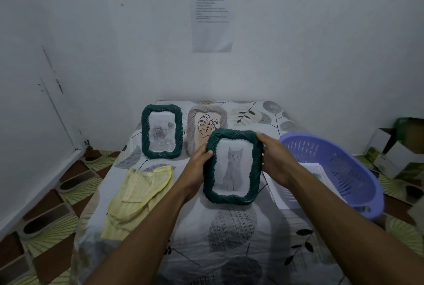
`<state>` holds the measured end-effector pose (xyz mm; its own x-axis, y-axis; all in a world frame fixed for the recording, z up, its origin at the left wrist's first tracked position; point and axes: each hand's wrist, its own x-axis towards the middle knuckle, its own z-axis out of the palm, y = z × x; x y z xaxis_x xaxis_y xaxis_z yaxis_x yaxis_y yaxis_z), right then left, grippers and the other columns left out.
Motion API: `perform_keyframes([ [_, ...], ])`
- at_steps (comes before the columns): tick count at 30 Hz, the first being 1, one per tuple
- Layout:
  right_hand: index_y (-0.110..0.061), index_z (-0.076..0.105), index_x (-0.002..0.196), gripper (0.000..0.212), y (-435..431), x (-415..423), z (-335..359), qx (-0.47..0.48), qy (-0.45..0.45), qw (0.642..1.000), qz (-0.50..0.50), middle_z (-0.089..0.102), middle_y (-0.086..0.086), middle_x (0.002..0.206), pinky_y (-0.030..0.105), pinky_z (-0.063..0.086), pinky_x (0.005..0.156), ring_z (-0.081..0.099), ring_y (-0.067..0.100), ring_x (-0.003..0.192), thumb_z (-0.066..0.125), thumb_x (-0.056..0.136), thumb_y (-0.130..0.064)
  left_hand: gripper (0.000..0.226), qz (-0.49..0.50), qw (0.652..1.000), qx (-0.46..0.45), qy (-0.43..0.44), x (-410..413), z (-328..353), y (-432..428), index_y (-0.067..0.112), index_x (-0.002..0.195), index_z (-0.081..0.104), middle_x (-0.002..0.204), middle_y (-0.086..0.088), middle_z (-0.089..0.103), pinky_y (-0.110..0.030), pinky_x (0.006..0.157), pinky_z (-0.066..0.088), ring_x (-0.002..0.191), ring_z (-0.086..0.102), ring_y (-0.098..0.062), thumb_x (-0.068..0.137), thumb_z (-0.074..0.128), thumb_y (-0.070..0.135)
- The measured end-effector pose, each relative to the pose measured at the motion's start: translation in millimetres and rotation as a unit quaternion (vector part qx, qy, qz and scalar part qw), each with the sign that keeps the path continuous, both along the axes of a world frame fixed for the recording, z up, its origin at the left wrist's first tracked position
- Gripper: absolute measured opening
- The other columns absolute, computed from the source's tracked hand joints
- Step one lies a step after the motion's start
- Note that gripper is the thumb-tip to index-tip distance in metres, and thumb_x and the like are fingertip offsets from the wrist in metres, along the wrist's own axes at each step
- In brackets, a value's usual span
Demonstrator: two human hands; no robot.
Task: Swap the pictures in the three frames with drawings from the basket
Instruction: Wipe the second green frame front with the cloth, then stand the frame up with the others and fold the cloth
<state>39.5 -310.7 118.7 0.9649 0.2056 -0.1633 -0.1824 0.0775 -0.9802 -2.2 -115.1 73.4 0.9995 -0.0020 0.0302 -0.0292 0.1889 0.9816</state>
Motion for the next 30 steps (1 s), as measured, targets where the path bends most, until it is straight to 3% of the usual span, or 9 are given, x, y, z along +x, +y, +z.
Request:
perform_keyframes([
  [3, -0.020, 0.067, 0.105, 0.030, 0.9, 15.8, 6.8, -0.020, -0.038, 0.999, -0.034, 0.070, 0.002, 0.099, 0.034, 0.046, 0.072, 0.062, 0.020, 0.086, 0.043, 0.101, -0.038, 0.022, 0.014, 1.000, 0.024, -0.010, 12.1, 0.6, -1.2, 0.022, 0.100, 0.061, 0.102, 0.008, 0.069, -0.030, 0.086, 0.050, 0.097, 0.064, -0.010, 0.102, 0.039, 0.026],
  [7, -0.016, 0.068, 0.102, 0.028, -4.8, 50.7, 22.8, 0.008, -0.086, 0.991, -0.100, 0.070, 0.005, 0.095, 0.030, 0.048, 0.068, 0.063, 0.019, 0.081, 0.045, 0.101, -0.033, 0.031, 0.075, 0.982, 0.166, -0.050, 33.2, -19.7, 9.4, 0.008, 0.093, 0.052, 0.091, -0.005, 0.064, -0.037, 0.074, 0.050, 0.083, 0.062, -0.021, 0.103, 0.034, 0.031],
  [10, -0.019, 0.068, 0.107, 0.027, -11.9, 87.1, 32.8, 0.018, -0.092, 0.990, -0.108, 0.070, 0.002, 0.101, 0.031, 0.048, 0.075, 0.063, 0.017, 0.086, 0.047, 0.100, -0.035, 0.022, 0.100, 0.919, 0.369, -0.093, 45.4, -53.6, 21.4, 0.021, 0.089, 0.051, 0.084, 0.002, 0.061, -0.032, 0.067, 0.050, 0.077, 0.059, -0.015, 0.101, 0.037, 0.033],
  [13, -0.014, 0.064, 0.119, 0.033, -15.1, 117.4, 32.5, 0.019, -0.070, 0.993, -0.095, 0.068, 0.000, 0.098, 0.027, 0.048, 0.069, 0.061, 0.013, 0.082, 0.046, 0.100, -0.034, 0.016, 0.114, 0.840, 0.509, -0.147, 54.7, -84.6, 32.1, 0.025, 0.091, 0.054, 0.088, 0.008, 0.056, -0.030, 0.067, 0.043, 0.077, 0.050, -0.008, 0.096, 0.041, 0.034],
  [15, -0.015, 0.064, 0.119, 0.032, -15.3, 130.9, 27.9, 0.015, -0.059, 0.995, -0.081, 0.067, 0.000, 0.094, 0.028, 0.047, 0.068, 0.060, 0.013, 0.079, 0.044, 0.101, -0.032, 0.024, 0.131, 0.787, 0.576, -0.178, 59.8, -96.9, 36.0, 0.019, 0.098, 0.061, 0.096, 0.004, 0.059, -0.034, 0.074, 0.045, 0.084, 0.052, -0.013, 0.091, 0.044, 0.034],
  [18, -0.018, 0.062, 0.112, 0.027, -14.6, 146.3, 17.4, -0.001, -0.041, 0.996, -0.085, 0.064, 0.001, 0.092, 0.029, 0.045, 0.069, 0.057, 0.014, 0.078, 0.043, 0.101, -0.032, 0.024, 0.145, 0.744, 0.618, -0.210, 63.7, -104.9, 36.0, 0.015, 0.099, 0.064, 0.101, 0.000, 0.061, -0.036, 0.080, 0.046, 0.090, 0.054, -0.018, 0.088, 0.050, 0.031],
  [23, -0.022, 0.062, 0.098, 0.022, -13.4, 161.3, 2.7, -0.027, -0.014, 0.994, -0.106, 0.063, 0.000, 0.089, 0.029, 0.044, 0.068, 0.057, 0.014, 0.077, 0.044, 0.100, -0.034, 0.028, 0.145, 0.742, 0.622, -0.205, 65.6, -107.0, 35.3, 0.013, 0.099, 0.066, 0.105, -0.002, 0.062, -0.035, 0.080, 0.047, 0.093, 0.057, -0.020, 0.088, 0.050, 0.034],
  [30, -0.021, 0.063, 0.101, 0.022, -17.2, 172.2, -3.6, -0.030, -0.012, 0.993, -0.115, 0.063, -0.001, 0.086, 0.028, 0.044, 0.065, 0.056, 0.015, 0.074, 0.045, 0.099, -0.033, 0.035, 0.145, 0.747, 0.621, -0.191, 64.2, -106.4, 34.9, 0.014, 0.103, 0.066, 0.109, -0.002, 0.063, -0.036, 0.083, 0.048, 0.098, 0.057, -0.021, 0.088, 0.047, 0.038],
])
